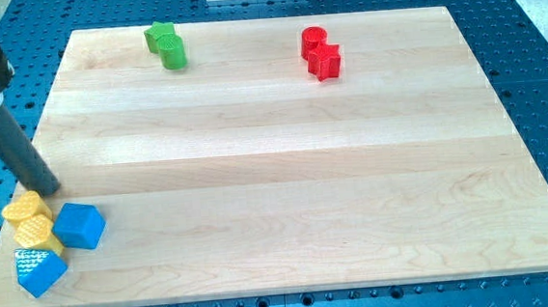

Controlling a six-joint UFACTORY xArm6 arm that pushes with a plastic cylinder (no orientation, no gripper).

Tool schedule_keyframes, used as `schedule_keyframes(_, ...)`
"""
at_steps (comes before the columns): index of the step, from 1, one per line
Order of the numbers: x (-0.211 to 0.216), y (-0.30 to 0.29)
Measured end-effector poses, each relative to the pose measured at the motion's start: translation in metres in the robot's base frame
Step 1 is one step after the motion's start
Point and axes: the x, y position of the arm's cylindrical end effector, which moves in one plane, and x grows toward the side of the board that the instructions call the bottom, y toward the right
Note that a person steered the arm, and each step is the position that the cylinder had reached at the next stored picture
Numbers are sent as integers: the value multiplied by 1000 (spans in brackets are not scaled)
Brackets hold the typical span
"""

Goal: Separate the green star from the green circle

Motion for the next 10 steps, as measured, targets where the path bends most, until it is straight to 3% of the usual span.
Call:
schedule_keyframes(1,-44,-1)
schedule_keyframes(3,-147,160)
schedule_keyframes(4,-223,188)
schedule_keyframes(5,-260,154)
schedule_keyframes(6,-260,82)
schedule_keyframes(7,-193,13)
schedule_keyframes(8,-119,4)
schedule_keyframes(9,-129,-13)
schedule_keyframes(10,-184,-8)
